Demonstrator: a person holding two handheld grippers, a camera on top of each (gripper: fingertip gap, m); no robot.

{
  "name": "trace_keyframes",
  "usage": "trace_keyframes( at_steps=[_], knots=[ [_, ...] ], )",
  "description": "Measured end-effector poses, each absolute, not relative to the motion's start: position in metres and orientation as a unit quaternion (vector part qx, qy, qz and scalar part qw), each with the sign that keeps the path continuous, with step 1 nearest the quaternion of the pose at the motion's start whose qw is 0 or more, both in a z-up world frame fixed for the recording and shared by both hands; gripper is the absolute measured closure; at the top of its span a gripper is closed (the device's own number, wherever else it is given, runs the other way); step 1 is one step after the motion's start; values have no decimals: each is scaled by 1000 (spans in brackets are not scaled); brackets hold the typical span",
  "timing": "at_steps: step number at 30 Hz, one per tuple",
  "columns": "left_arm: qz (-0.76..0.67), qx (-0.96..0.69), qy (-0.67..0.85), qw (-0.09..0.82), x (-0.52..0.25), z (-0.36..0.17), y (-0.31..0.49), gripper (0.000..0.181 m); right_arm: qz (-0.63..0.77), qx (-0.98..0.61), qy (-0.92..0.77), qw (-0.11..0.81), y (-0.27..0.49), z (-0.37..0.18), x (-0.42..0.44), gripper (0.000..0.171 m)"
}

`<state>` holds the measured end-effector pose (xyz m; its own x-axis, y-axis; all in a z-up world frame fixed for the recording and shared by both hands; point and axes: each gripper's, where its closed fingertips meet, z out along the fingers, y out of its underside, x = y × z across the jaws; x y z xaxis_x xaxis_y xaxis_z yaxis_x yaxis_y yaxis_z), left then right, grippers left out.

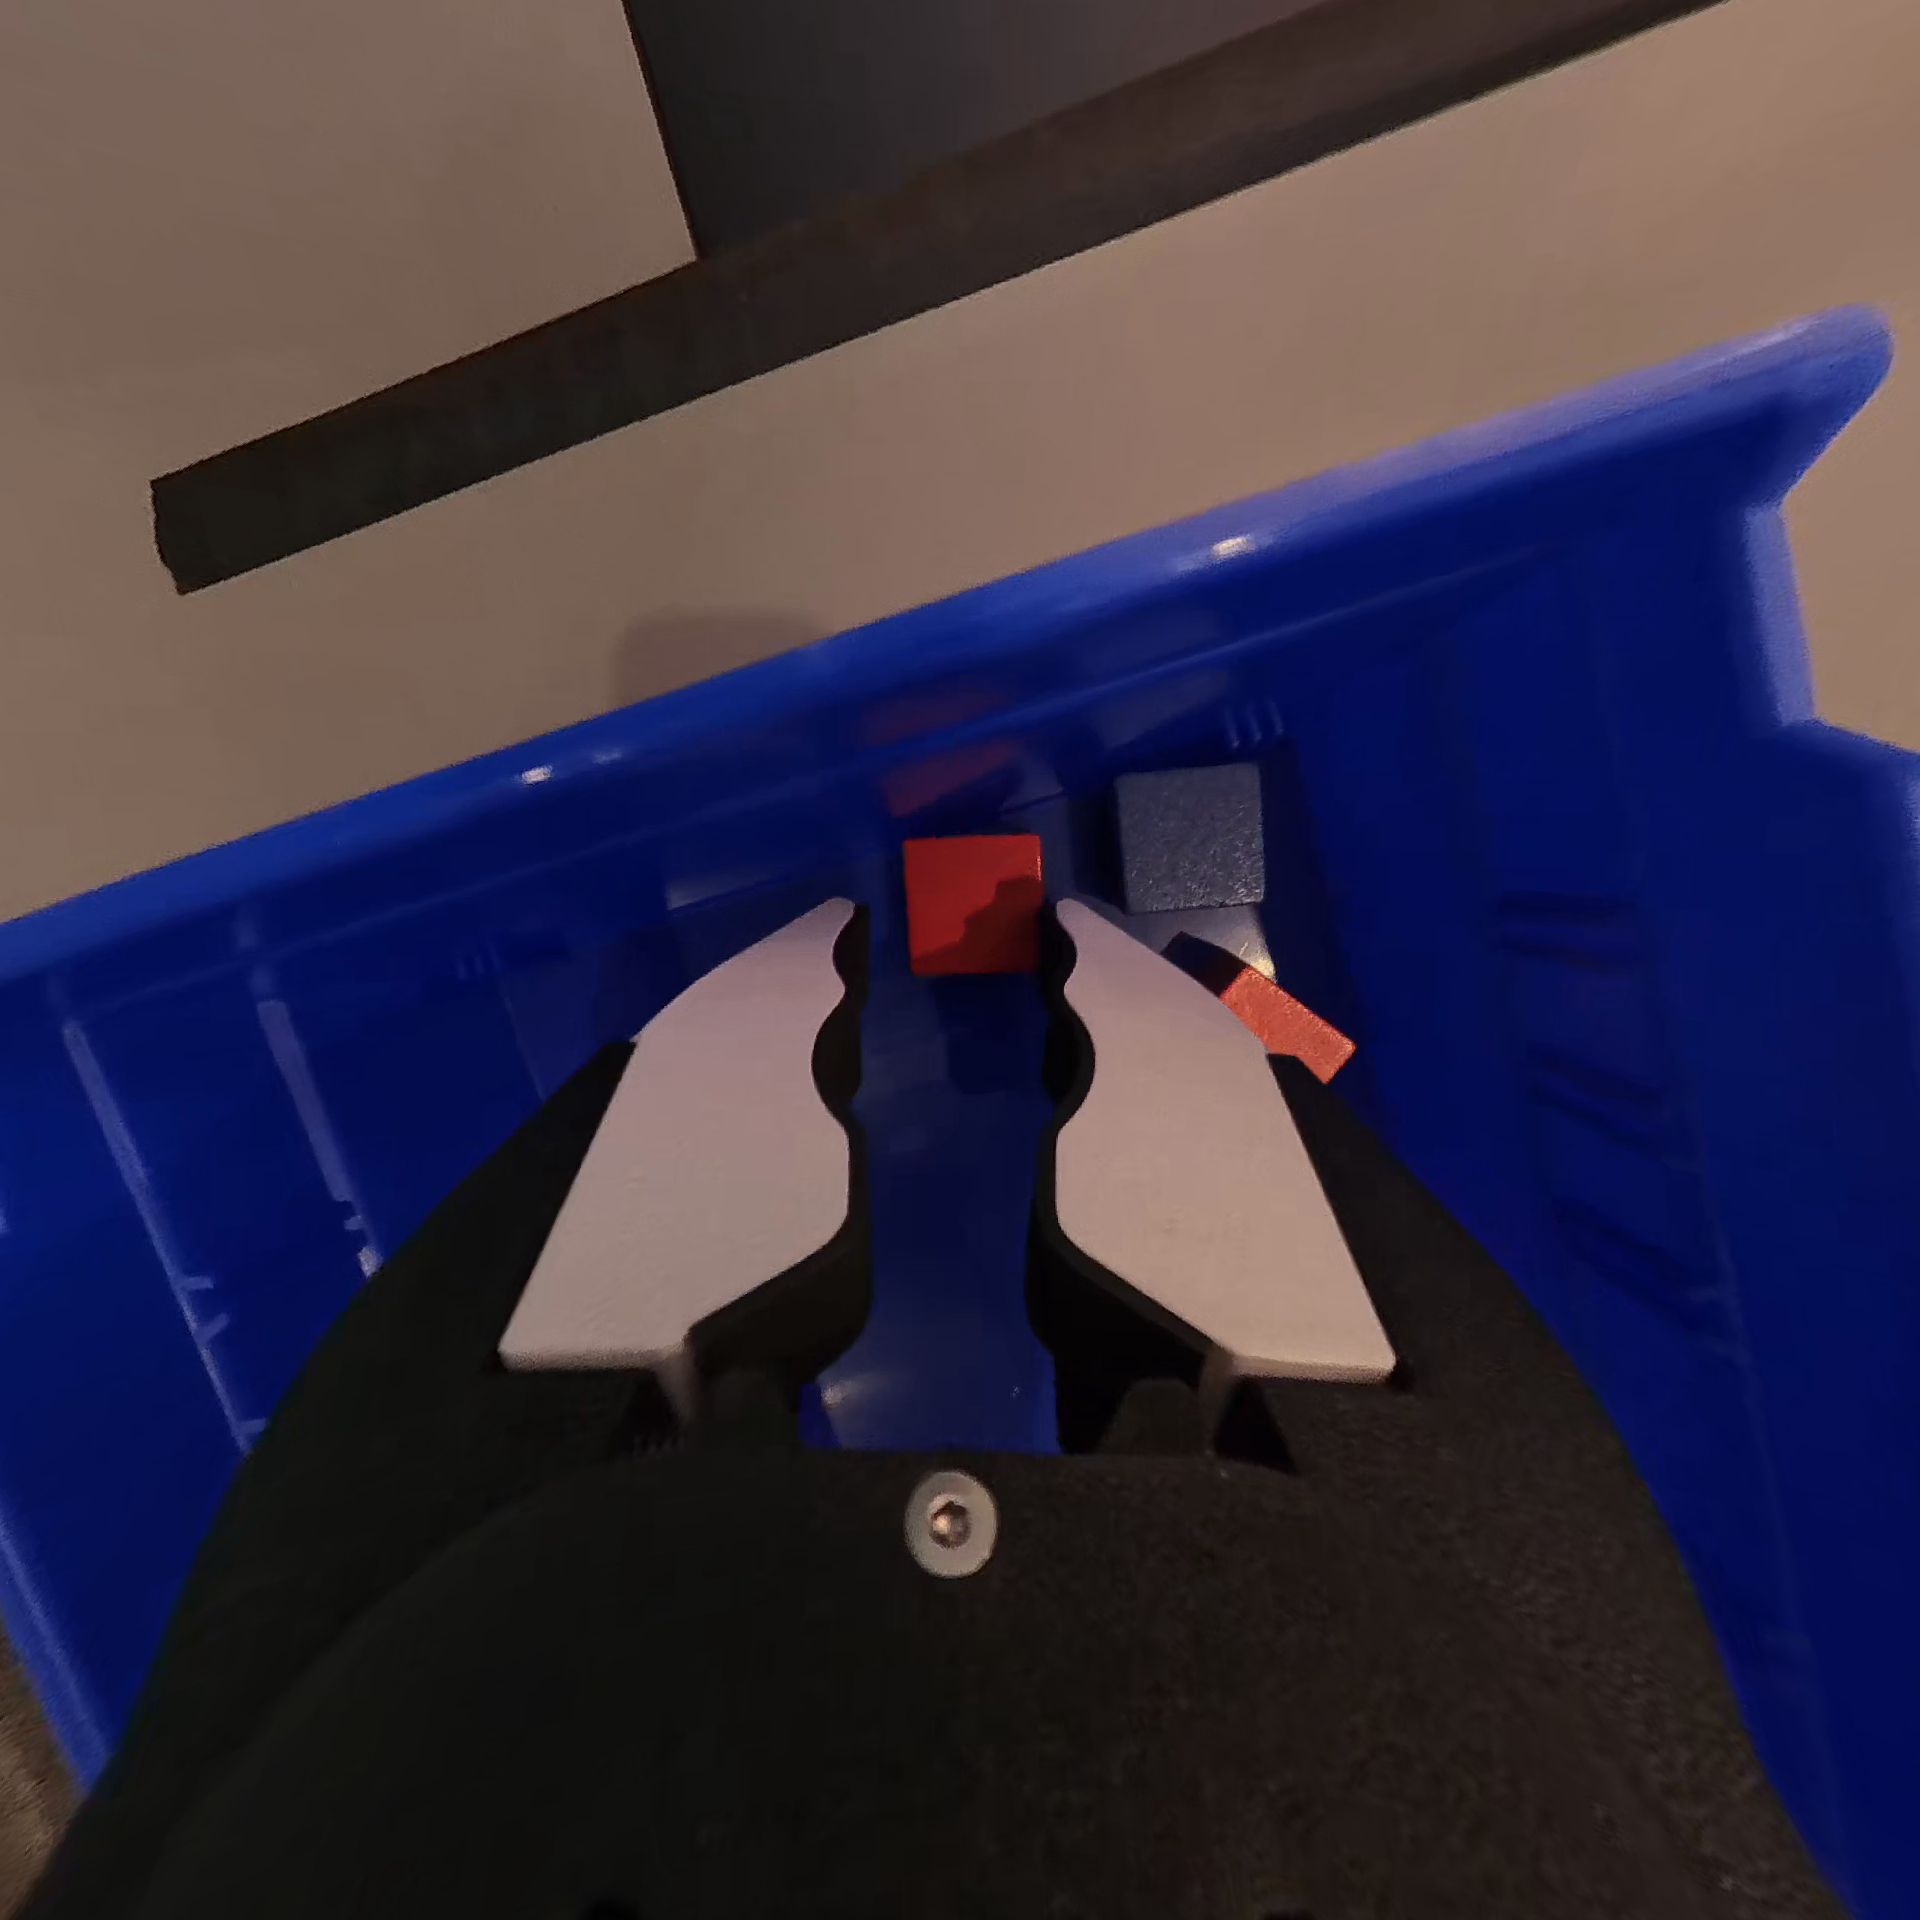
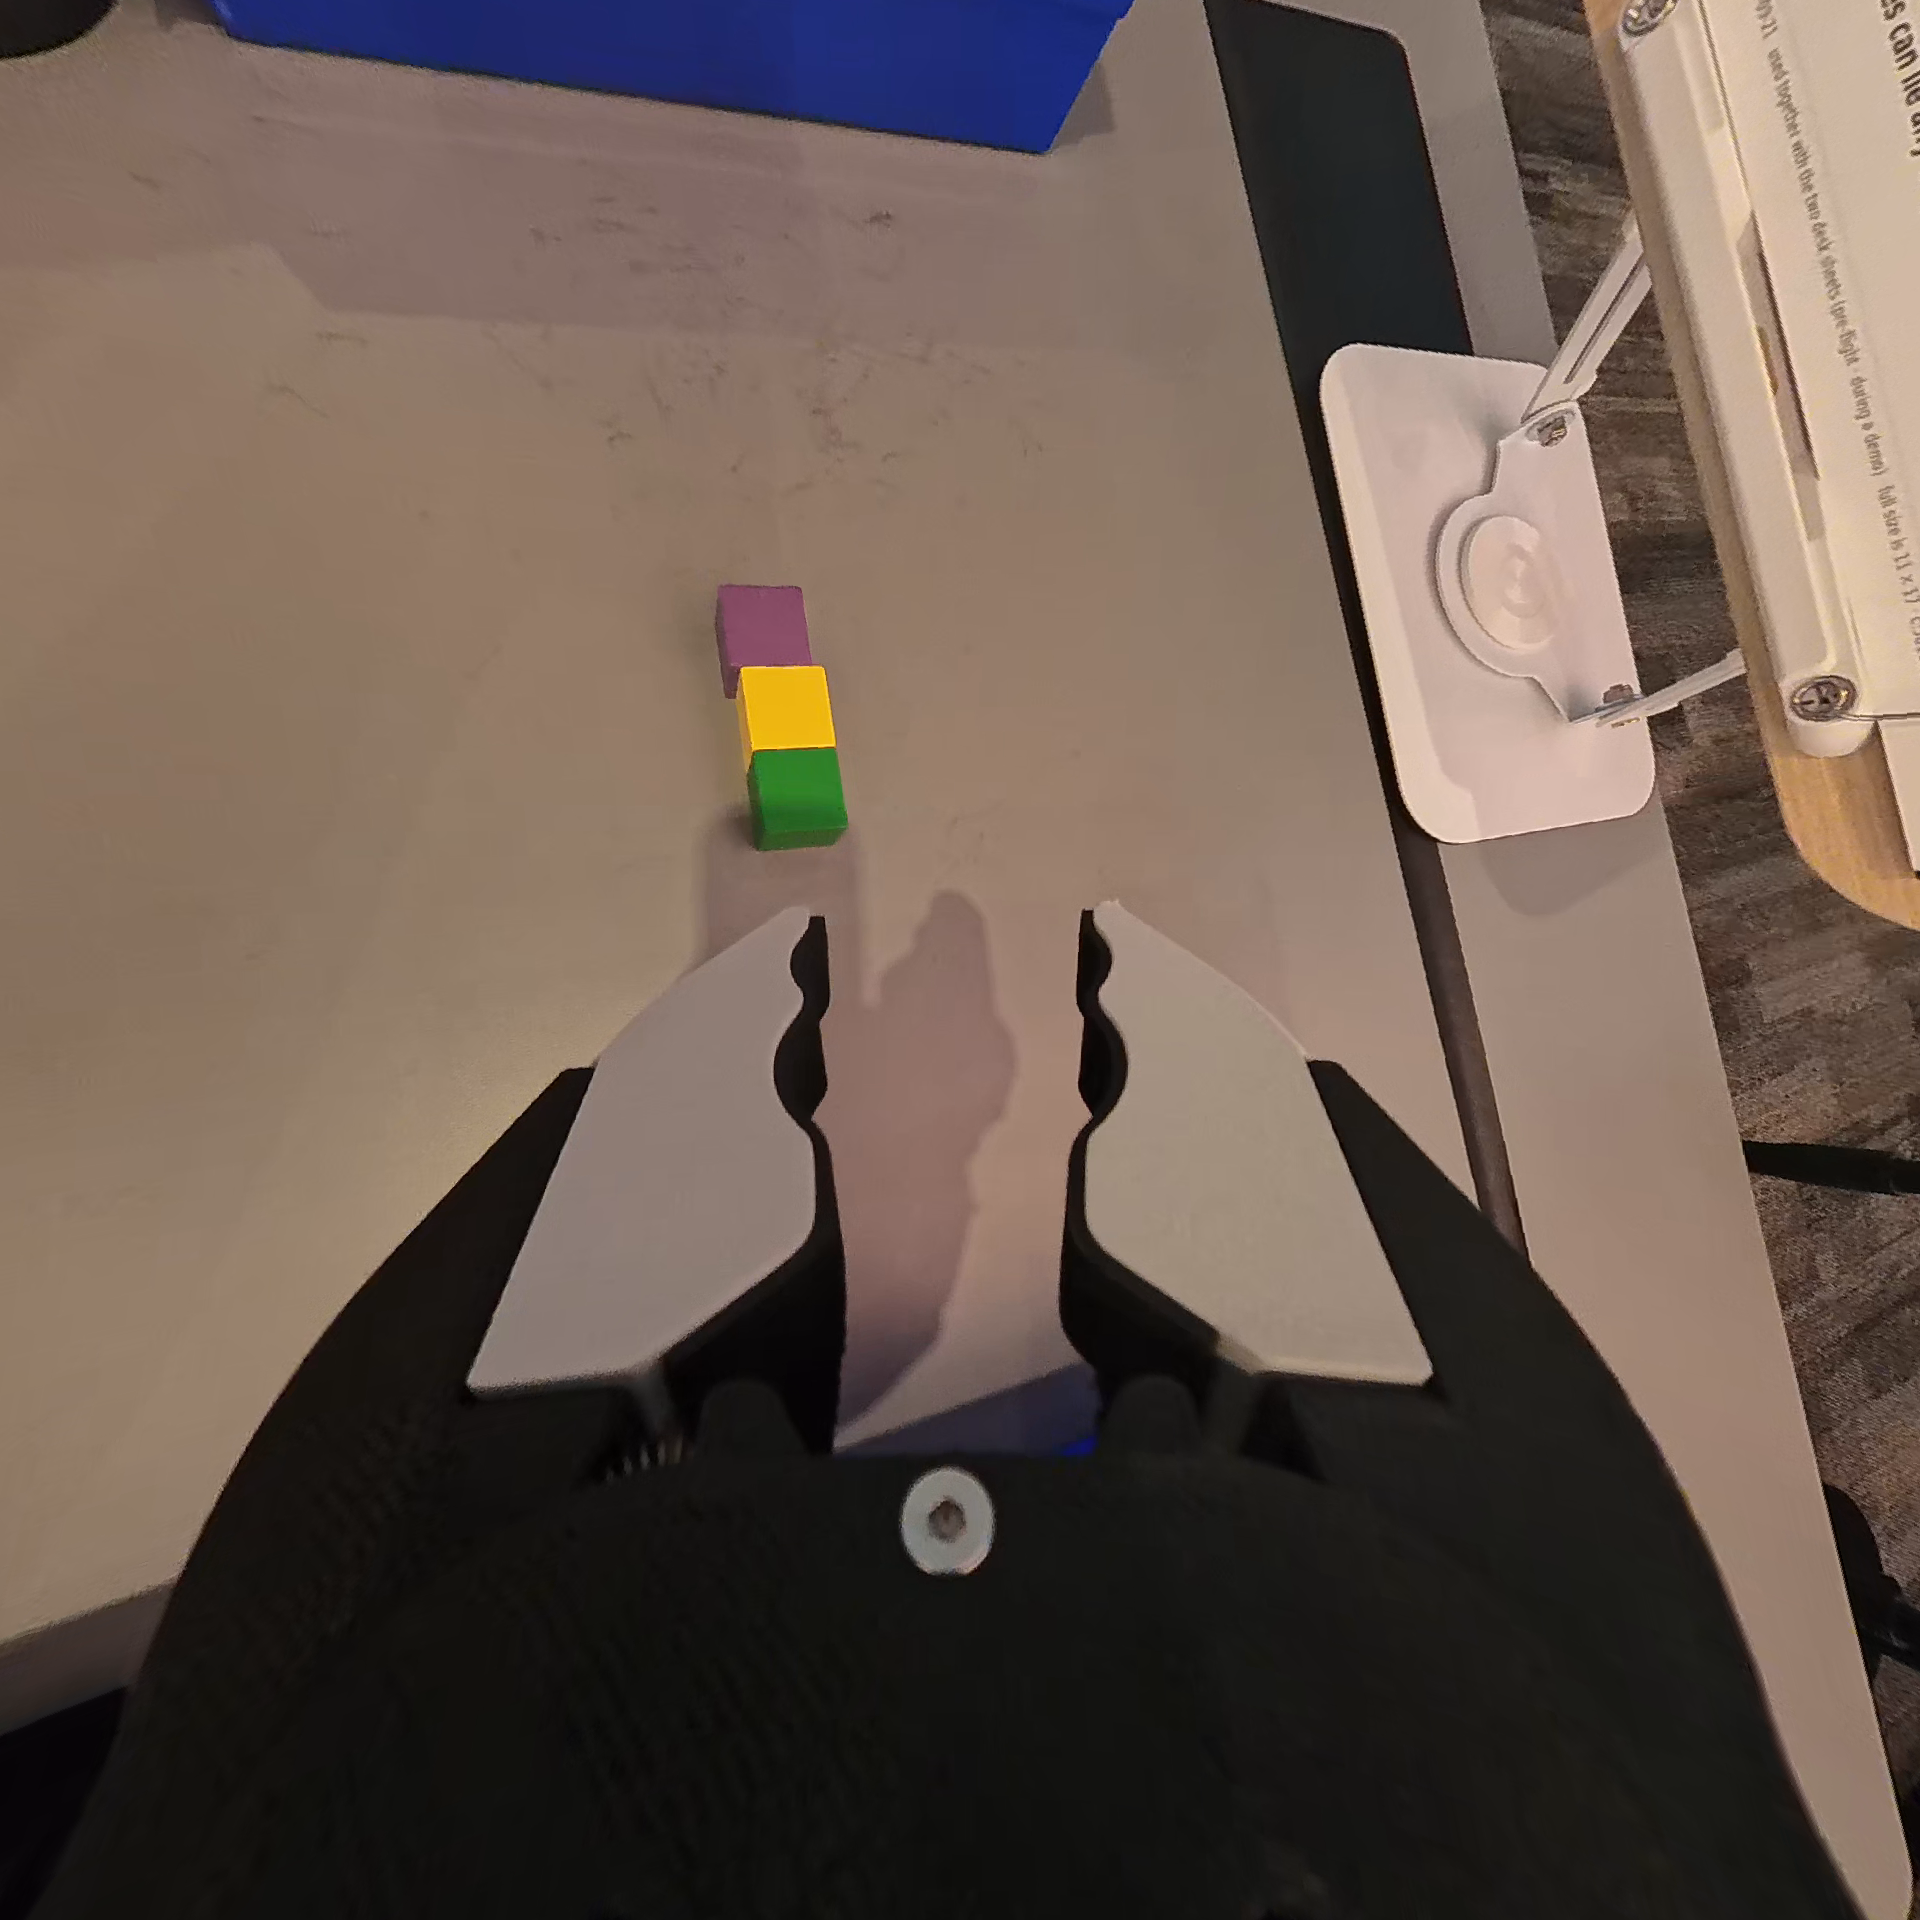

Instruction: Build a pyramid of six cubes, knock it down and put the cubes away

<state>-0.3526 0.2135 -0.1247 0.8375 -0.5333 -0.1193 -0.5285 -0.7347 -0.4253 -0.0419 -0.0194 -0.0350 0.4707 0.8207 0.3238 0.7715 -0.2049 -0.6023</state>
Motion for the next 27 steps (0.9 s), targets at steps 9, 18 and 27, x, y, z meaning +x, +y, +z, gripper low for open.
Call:
trace_keyframes(
  at_steps=[9, 18, 27],
  knots=[
    [19, -922, 334, 196, -348, -137, 210, 144, 28, -776, -515, 362, -19, -37, -41, 124],
    [10, -908, 362, 210, -351, -138, 210, 152, 30, -775, -518, 361, -18, -38, -43, 124],
    [16, -885, 412, 214, -378, -105, 189, 153, 31, -777, -515, 361, -16, -40, -39, 124]
  ],
)
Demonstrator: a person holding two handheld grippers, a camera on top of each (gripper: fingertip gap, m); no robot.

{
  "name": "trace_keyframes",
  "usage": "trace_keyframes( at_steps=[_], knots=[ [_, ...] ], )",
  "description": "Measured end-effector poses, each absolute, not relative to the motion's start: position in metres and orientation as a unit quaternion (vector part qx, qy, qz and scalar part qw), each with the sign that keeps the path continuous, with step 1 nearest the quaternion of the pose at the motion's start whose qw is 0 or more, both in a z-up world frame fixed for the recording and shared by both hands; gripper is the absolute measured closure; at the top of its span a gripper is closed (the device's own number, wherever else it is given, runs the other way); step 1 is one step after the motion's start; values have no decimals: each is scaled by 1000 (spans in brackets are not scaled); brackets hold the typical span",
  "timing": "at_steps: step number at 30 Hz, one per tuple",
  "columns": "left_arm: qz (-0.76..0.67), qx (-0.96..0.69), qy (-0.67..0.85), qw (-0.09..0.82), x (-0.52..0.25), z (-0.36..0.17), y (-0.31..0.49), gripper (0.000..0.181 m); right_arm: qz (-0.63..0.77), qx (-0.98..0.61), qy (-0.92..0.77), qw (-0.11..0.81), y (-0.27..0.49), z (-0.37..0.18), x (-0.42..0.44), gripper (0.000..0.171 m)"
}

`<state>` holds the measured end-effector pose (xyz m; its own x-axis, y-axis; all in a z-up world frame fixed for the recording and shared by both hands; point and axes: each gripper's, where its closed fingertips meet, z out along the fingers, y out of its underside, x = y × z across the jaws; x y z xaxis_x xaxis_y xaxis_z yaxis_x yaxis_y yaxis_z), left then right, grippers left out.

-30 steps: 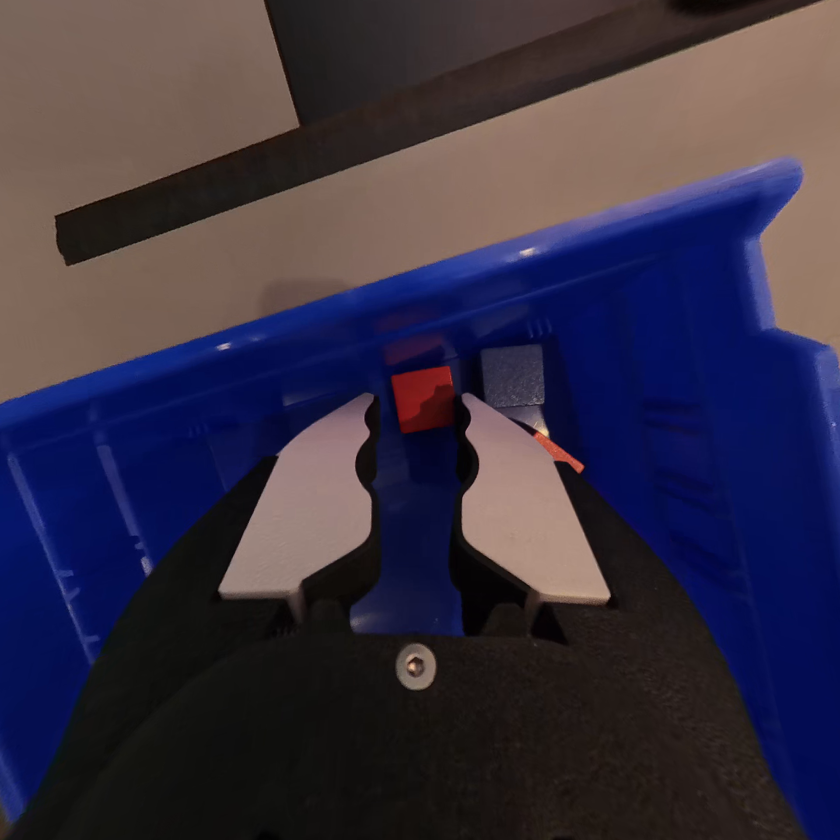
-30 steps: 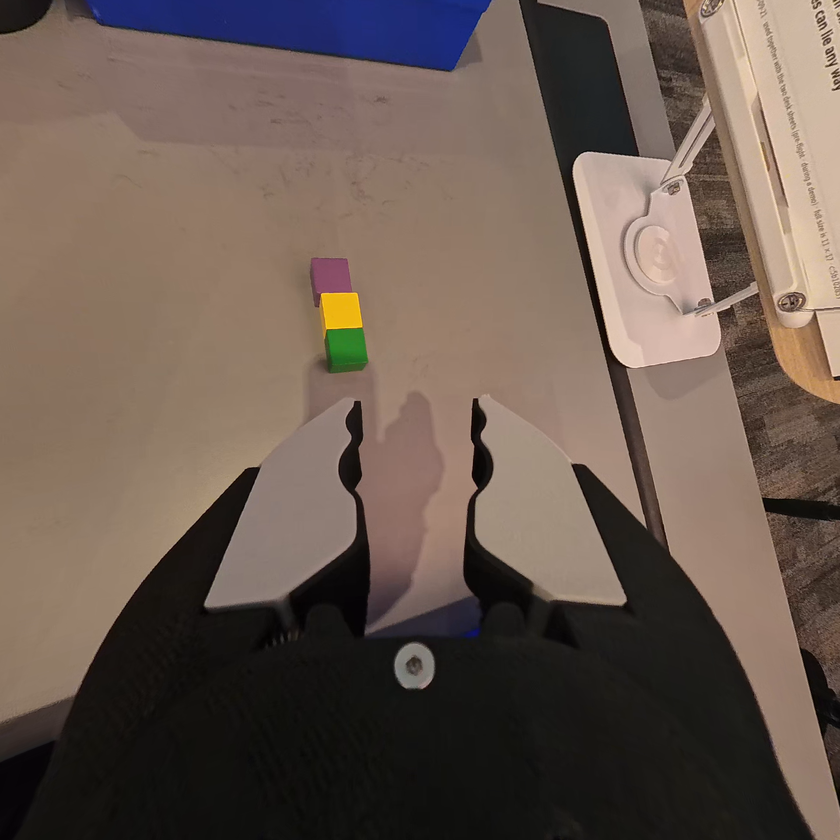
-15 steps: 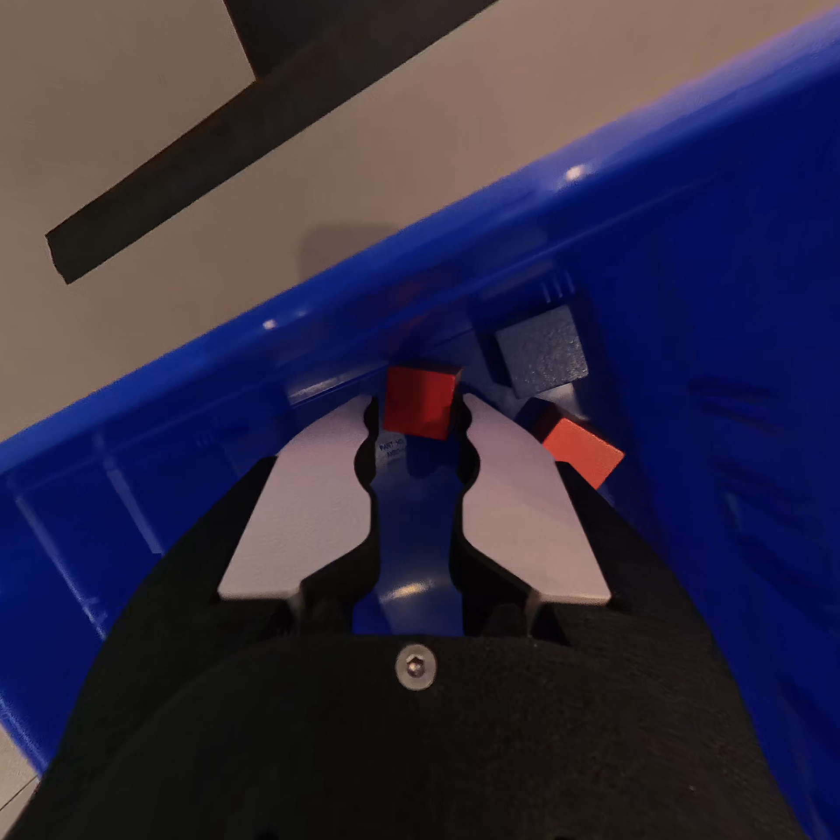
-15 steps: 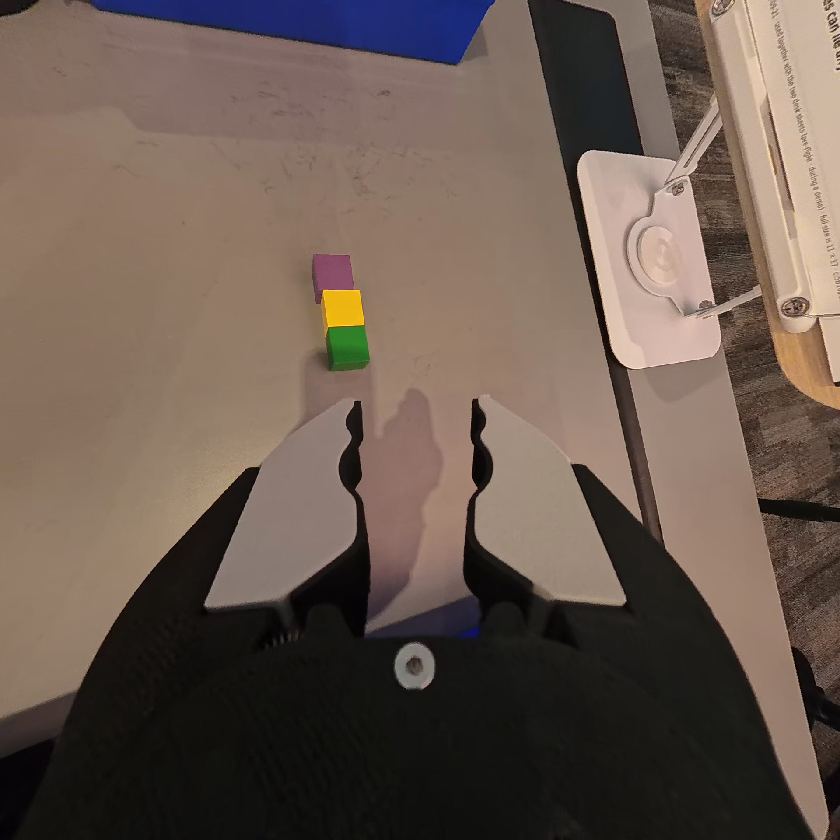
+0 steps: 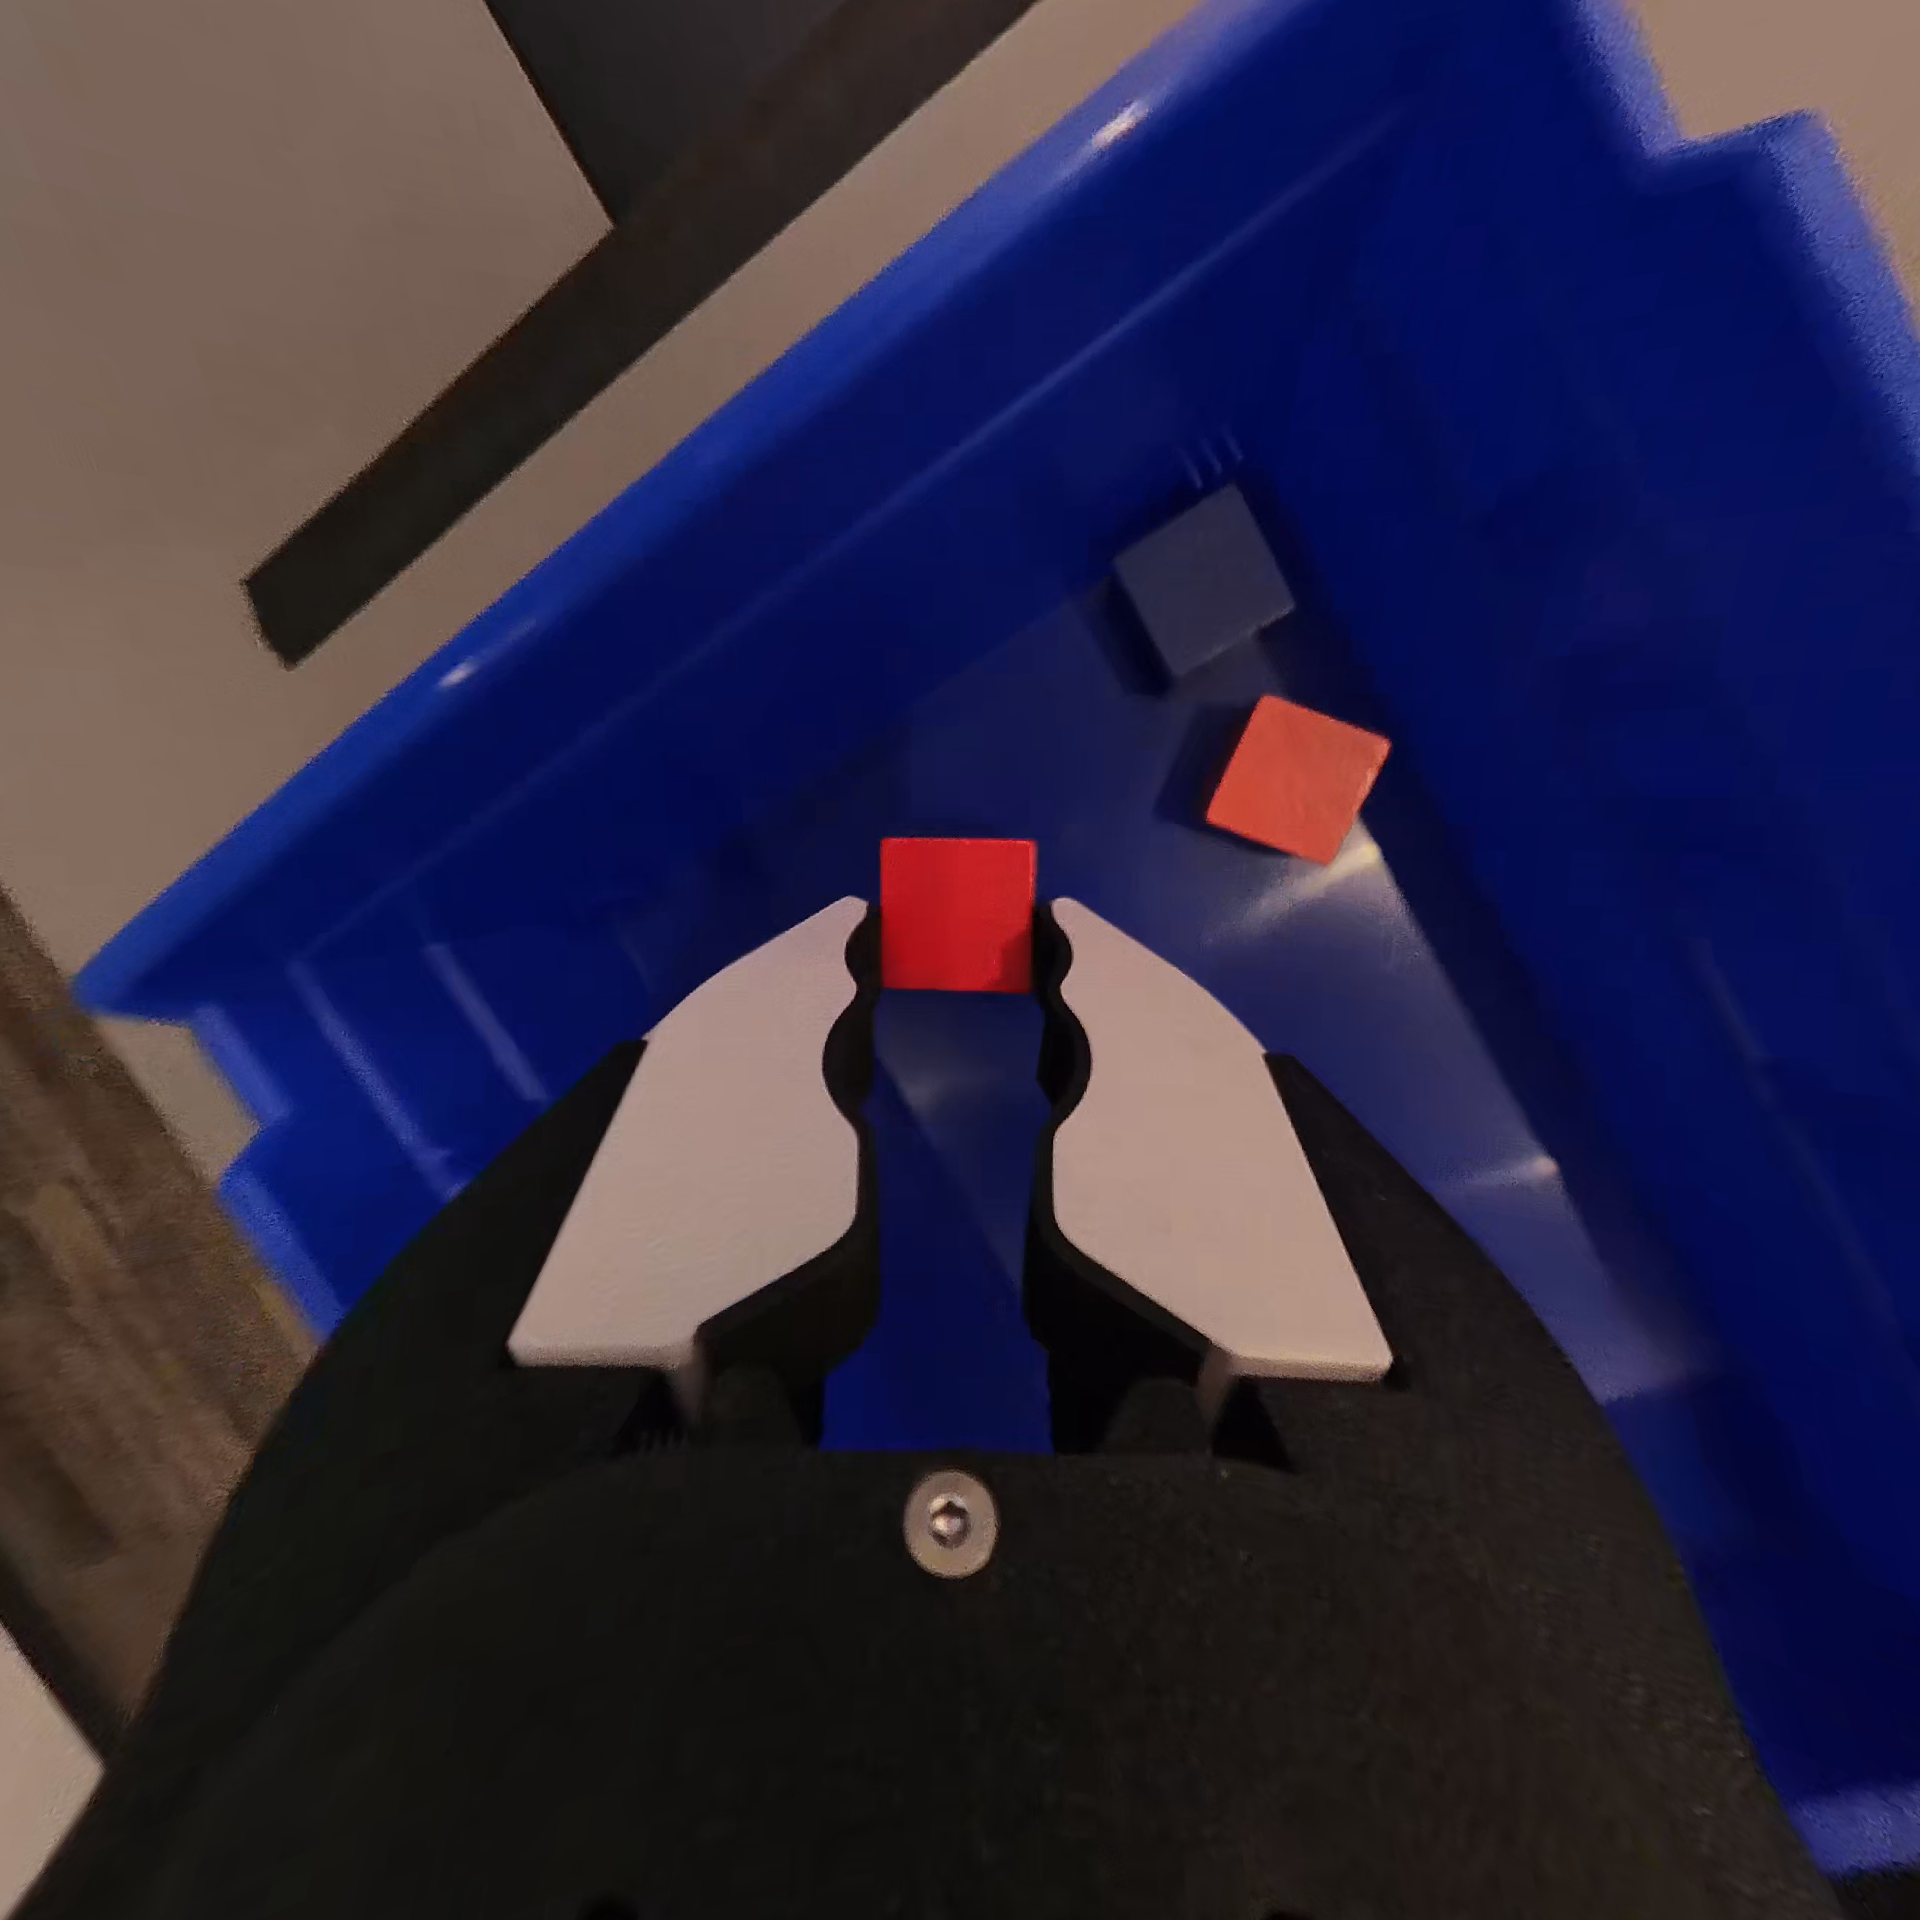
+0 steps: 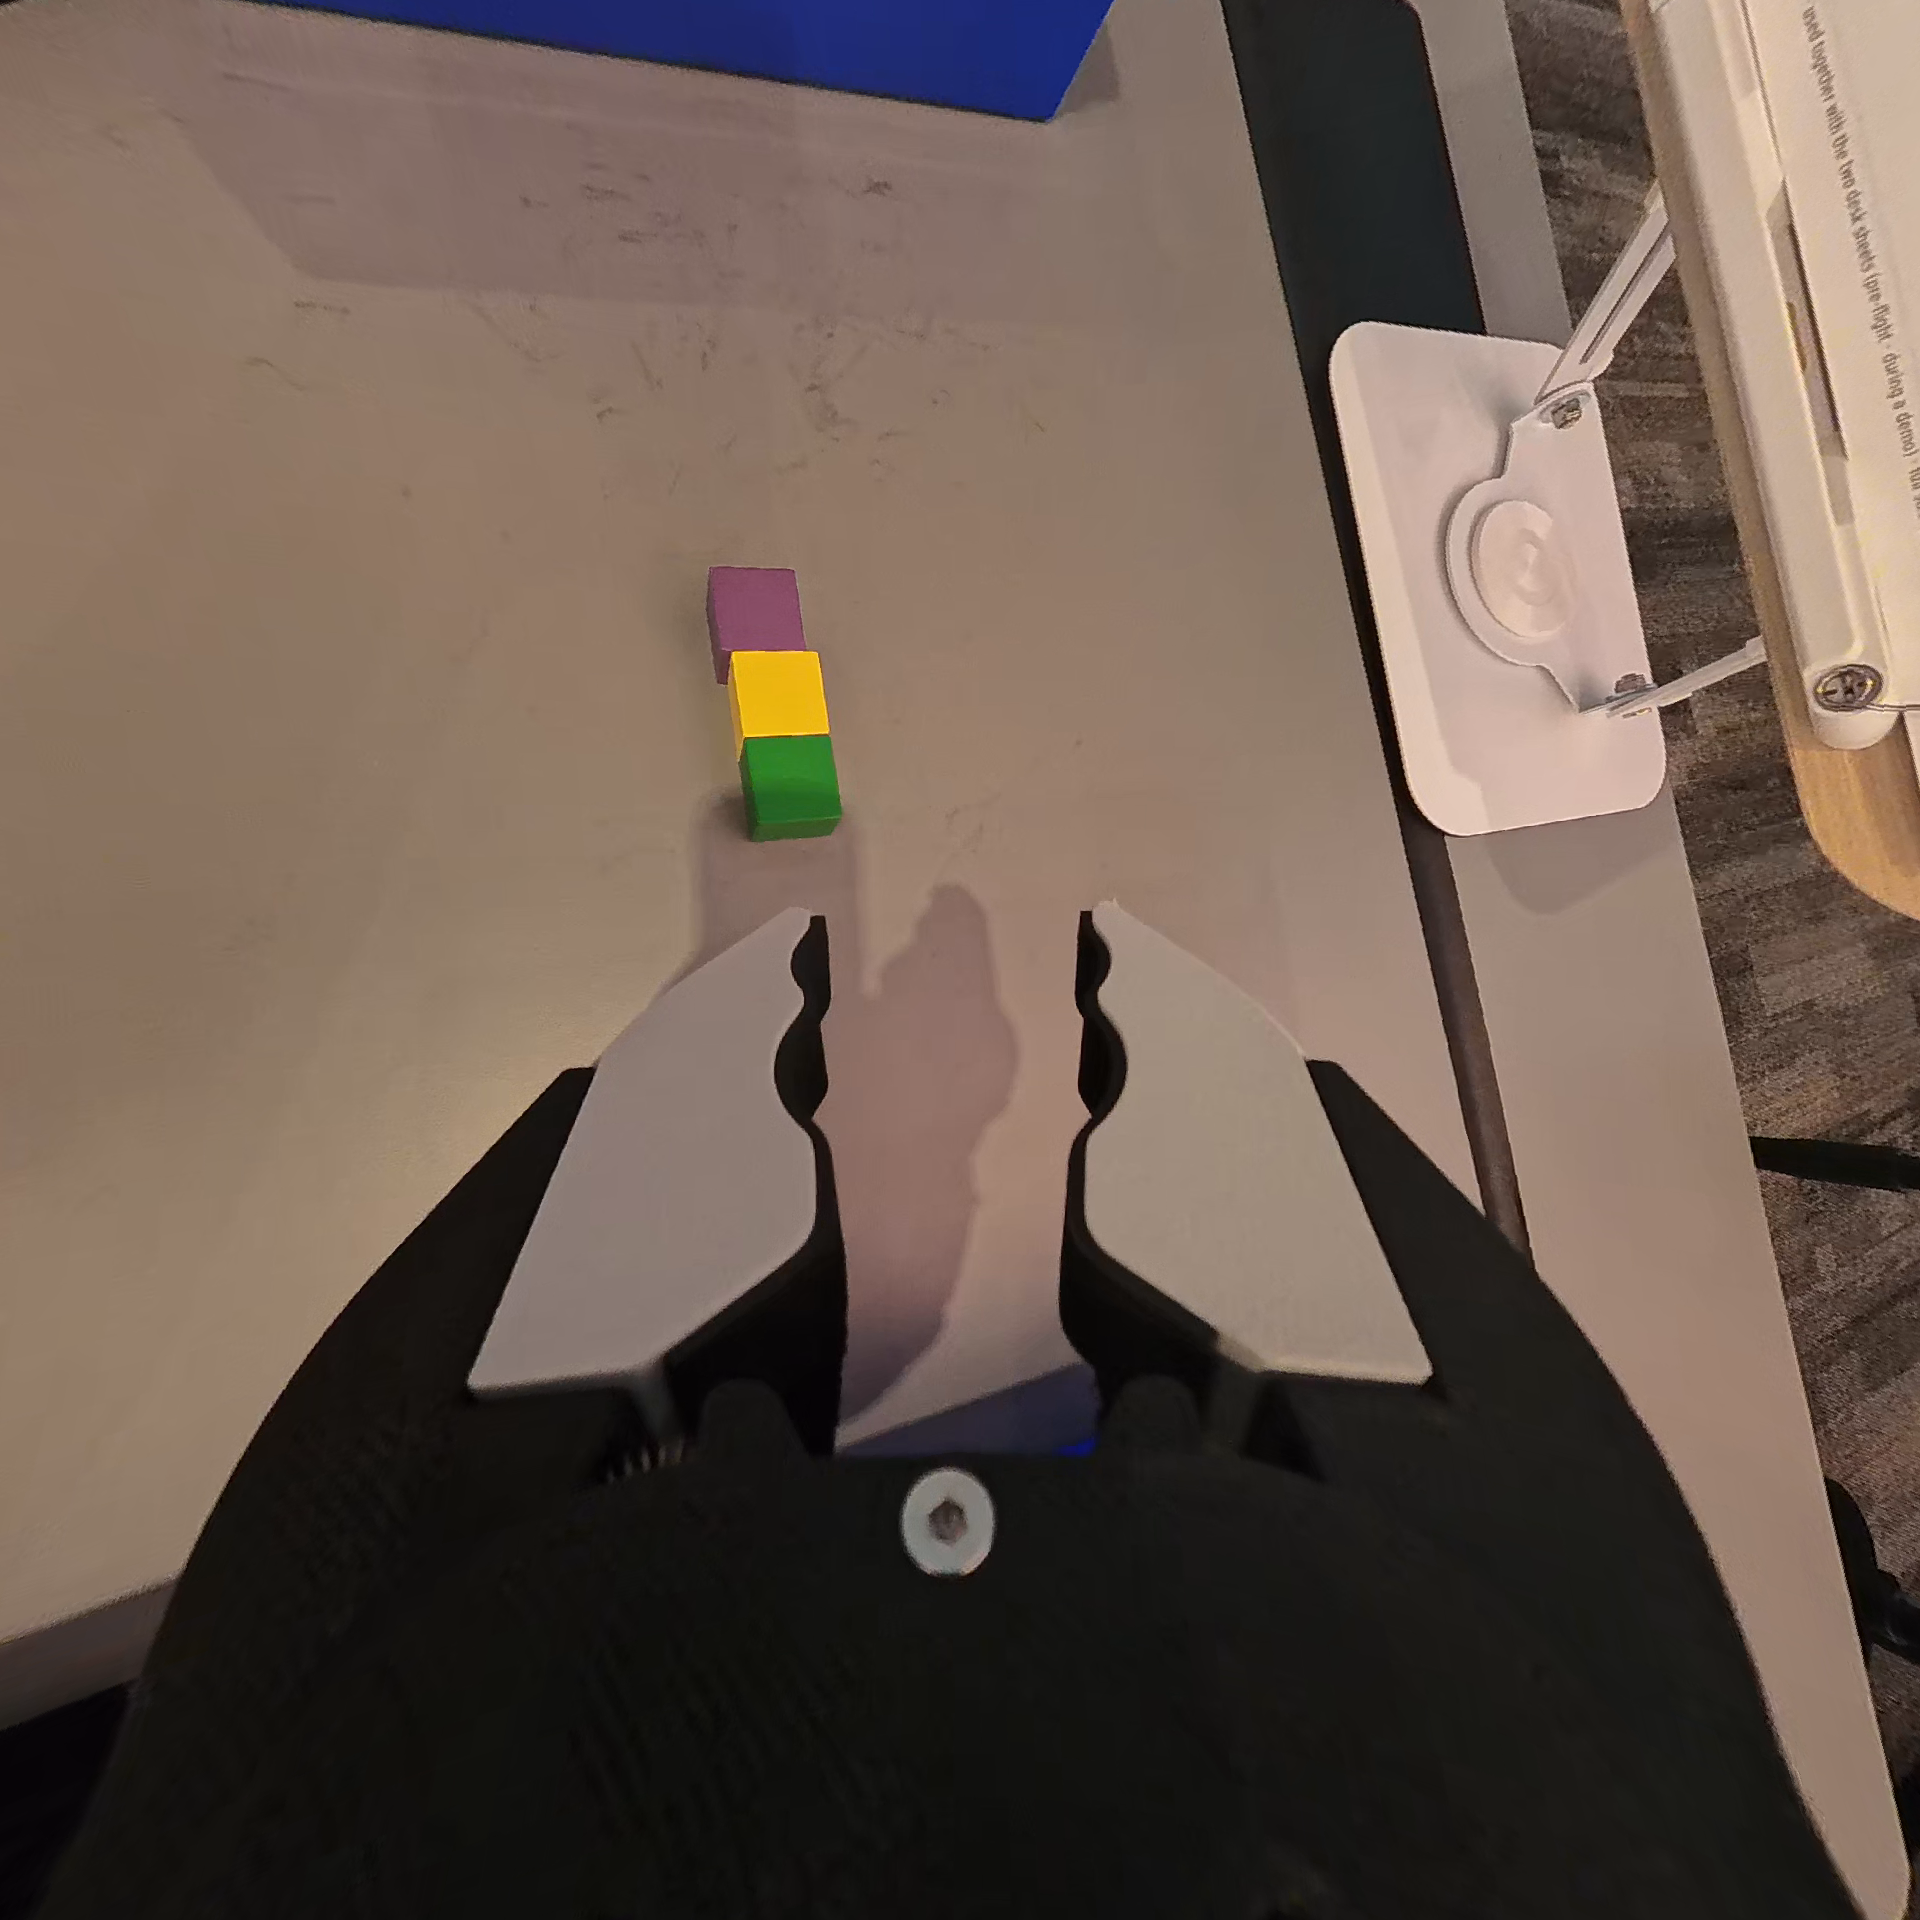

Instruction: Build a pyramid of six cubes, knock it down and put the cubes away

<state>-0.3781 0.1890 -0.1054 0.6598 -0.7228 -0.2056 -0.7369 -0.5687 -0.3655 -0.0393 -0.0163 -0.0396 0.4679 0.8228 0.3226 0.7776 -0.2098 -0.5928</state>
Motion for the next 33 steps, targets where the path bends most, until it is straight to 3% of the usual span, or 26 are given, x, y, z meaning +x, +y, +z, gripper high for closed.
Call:
trace_keyframes(
  at_steps=[4, 10, 18, 24, 33],
  knots=[
    [11, -853, 454, 256, -367, -55, 169, 153, 33, -780, -511, 359, -15, -41, -37, 124],
    [-104, -706, 627, 312, -249, 19, 69, 153, 36, -779, -510, 364, -14, -39, -36, 125],
    [-141, -591, 743, 280, -143, -47, -4, 154, 41, -773, -506, 380, -20, -29, -31, 125],
    [-142, -597, 749, 249, -124, -90, 4, 153, 42, -770, -507, 386, -23, -25, -30, 125],
    [-126, -582, 773, 219, -121, -113, 3, 153, 43, -768, -506, 390, -24, -22, -28, 125]
  ],
)
